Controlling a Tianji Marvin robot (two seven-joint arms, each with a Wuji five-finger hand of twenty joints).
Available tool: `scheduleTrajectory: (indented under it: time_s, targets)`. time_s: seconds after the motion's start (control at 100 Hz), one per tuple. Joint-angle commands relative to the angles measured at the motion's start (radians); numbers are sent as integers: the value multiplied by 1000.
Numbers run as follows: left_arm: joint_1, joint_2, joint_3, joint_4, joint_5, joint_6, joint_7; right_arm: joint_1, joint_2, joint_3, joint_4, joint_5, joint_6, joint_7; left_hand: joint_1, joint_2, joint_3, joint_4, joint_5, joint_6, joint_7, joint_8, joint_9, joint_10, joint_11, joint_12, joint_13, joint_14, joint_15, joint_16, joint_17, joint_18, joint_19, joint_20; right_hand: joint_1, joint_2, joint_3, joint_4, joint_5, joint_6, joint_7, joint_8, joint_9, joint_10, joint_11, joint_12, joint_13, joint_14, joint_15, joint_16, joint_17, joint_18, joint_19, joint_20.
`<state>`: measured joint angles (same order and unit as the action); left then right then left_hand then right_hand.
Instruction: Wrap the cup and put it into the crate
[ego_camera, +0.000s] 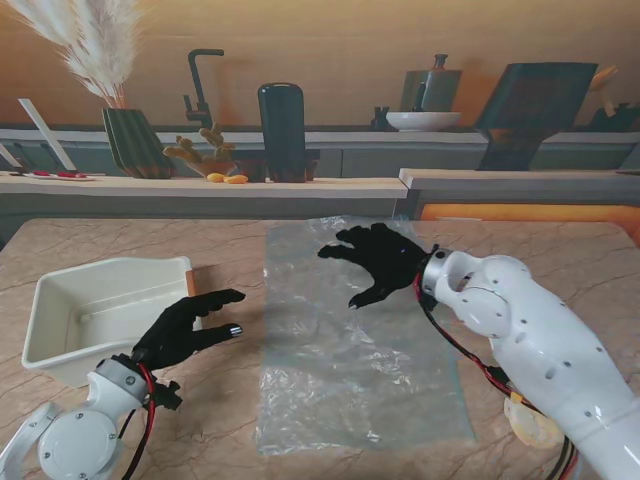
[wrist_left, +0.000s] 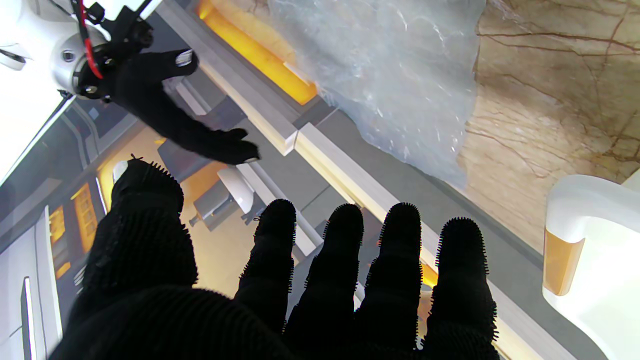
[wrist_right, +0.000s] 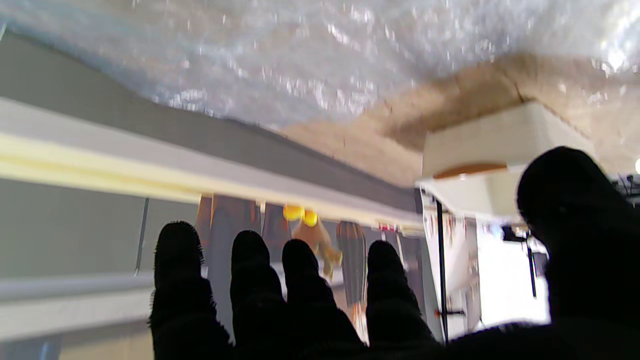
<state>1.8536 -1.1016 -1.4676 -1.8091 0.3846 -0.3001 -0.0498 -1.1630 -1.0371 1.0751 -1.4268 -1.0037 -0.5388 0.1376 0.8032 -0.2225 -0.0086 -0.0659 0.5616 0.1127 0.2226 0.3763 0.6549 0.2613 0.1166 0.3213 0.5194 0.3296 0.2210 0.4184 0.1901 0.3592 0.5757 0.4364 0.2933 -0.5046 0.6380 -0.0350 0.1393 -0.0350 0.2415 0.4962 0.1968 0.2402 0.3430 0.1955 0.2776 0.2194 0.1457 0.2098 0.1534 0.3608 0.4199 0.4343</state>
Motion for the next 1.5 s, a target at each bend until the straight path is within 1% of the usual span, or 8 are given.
scheduleTrajectory:
  time_s: [0.0, 0.15, 0.39, 0.52, 0.65, 0.85, 1.17, 1.49]
  targets:
    - [7, -3, 2, -1, -2, 3, -1, -31, 14, 35, -51, 8, -8, -11, 19, 40, -20, 15, 23, -32, -5, 17, 9, -2, -5, 12, 2, 4, 10, 7, -7, 10, 13, 3, -1, -43, 20, 6, -7, 25, 115, -58, 47, 8, 25, 18, 35, -20, 3, 17, 11, -34, -16, 31]
    - [6, -2, 3, 0, -3, 7, -7, -160, 19, 220, -175, 28, -103, 18, 20, 40, -20, 15, 23, -29, -5, 17, 9, 0, -5, 12, 2, 5, 10, 7, -8, 11, 13, 3, 32, -61, 12, 6, 132, 30, 254, -26, 209, -36, 72, 43, 180, -61, 60, 81, 68, -114, 36, 73]
    - [8, -3, 2, 0, 4, 3, 0, -400, 34, 538, -363, -97, -299, 15, 19, 40, -20, 15, 24, -31, -5, 17, 9, -1, -5, 12, 3, 5, 10, 7, -7, 11, 13, 4, 102, -106, 21, 27, 173, -24, 313, 76, 320, -98, 214, 164, 392, -140, 209, 260, 189, -190, 218, 192]
    - [1, -2, 8, 0, 4, 17, -7, -530, 47, 697, -452, -77, -367, 122, 20, 41, -20, 15, 24, -30, -5, 17, 8, 0, -5, 12, 2, 5, 10, 7, -8, 10, 14, 4, 71, -130, 51, 28, 130, -13, 270, 71, 276, -100, 149, 162, 358, -143, 163, 256, 158, -189, 201, 194]
    - [-2, 0, 12, -1, 6, 23, -13, -664, 60, 832, -525, -13, -379, 230, 20, 40, -20, 15, 24, -29, -4, 17, 9, 0, -5, 12, 2, 5, 10, 7, -8, 10, 14, 4, 30, -133, 41, 6, 85, -15, 202, 50, 218, -88, 47, 121, 297, -122, 73, 213, 110, -181, 139, 180]
    - [-4, 0, 14, 1, 10, 24, -15, -877, 41, 1007, -610, -118, -375, 192, 19, 41, -20, 15, 23, -29, -5, 16, 9, 1, -5, 12, 2, 4, 10, 7, -8, 11, 14, 4, -10, -139, 46, -3, 28, -70, 173, 41, 167, -88, -22, 87, 223, -78, 4, 171, 83, -154, 91, 173]
    - [-28, 8, 41, 2, 10, 48, -50, -1129, 5, 1112, -627, -363, -223, -26, 20, 41, -20, 15, 23, -30, -5, 17, 8, -2, -5, 12, 2, 5, 10, 7, -9, 10, 13, 3, -2, -135, 39, -12, -14, -76, 173, 37, 162, -75, -48, 75, 218, -88, -3, 157, 72, -165, 67, 171]
    - [-36, 10, 56, -2, 13, 66, -63, -1126, 16, 1051, -506, -456, -73, -55, 20, 38, -20, 15, 22, -30, -4, 17, 7, 0, -5, 13, 1, 6, 10, 7, -9, 11, 13, 3, 29, -137, 26, -9, -63, -73, 152, 24, 120, -77, -37, 77, 191, -94, -10, 150, 59, -182, 44, 168]
